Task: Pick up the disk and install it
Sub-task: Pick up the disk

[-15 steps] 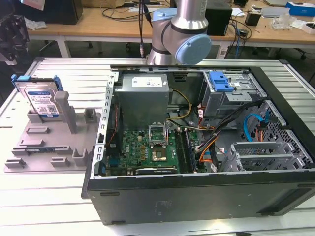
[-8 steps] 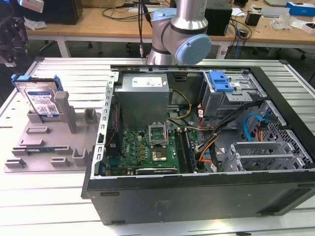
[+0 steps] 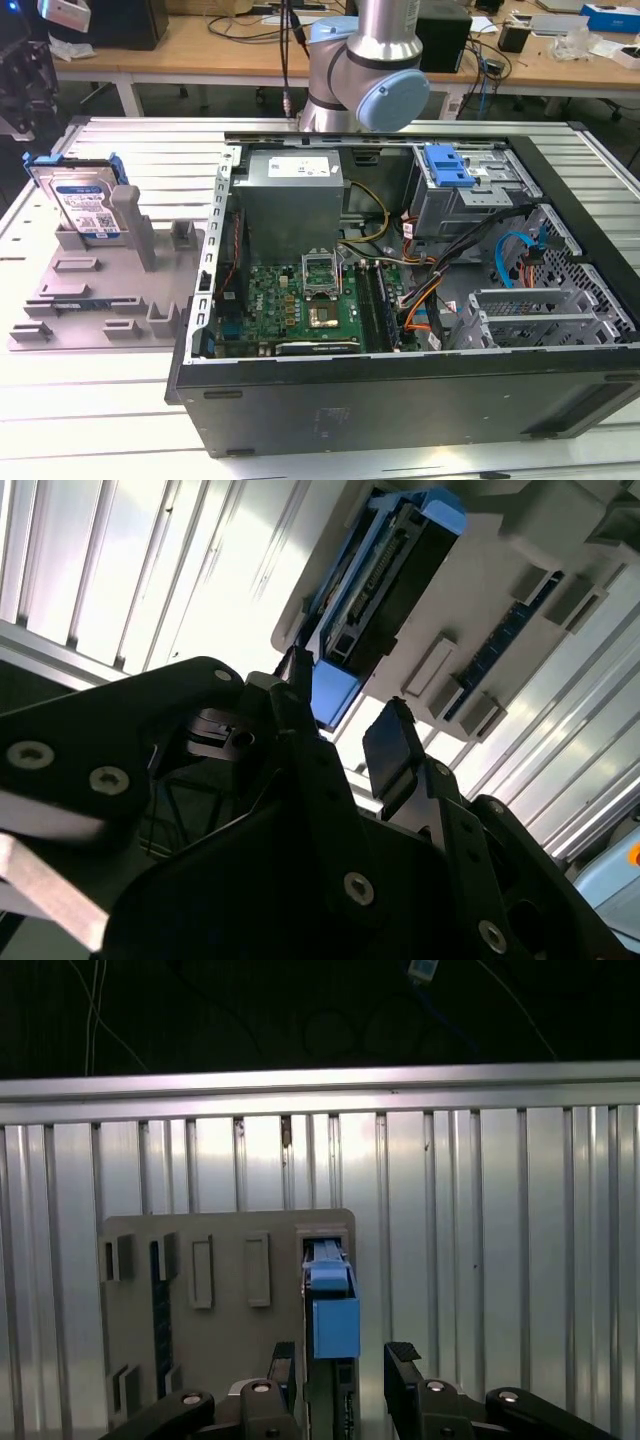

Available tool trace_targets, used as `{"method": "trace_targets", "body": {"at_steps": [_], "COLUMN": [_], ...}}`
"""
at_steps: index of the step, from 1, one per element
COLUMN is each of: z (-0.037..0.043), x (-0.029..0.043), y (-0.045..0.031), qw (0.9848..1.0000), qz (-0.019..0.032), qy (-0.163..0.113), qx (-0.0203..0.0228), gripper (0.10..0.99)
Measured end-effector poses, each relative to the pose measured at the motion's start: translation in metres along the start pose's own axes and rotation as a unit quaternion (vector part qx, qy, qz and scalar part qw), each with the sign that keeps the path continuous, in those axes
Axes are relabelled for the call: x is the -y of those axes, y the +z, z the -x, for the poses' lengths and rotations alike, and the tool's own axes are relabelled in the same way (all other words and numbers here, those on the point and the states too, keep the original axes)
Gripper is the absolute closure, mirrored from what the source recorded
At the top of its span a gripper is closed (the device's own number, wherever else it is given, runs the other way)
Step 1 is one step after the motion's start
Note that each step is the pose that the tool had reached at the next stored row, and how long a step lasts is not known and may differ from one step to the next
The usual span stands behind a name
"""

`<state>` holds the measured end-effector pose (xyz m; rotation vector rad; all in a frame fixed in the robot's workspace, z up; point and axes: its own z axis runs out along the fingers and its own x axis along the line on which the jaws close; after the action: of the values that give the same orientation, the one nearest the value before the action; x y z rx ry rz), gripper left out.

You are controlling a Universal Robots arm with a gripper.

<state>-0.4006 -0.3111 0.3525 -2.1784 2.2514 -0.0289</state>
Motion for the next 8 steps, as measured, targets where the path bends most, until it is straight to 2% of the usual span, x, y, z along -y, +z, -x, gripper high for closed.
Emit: {"method": "trace_targets", "body": {"at_steps": [8], "z": [-0.0018], "x": [-0.0001], "y": [0.0064], "qw": [1.0000], "qz": [0.0000], "qy": [0.000], "qx": [0.0000], "gripper": [0.604]}}
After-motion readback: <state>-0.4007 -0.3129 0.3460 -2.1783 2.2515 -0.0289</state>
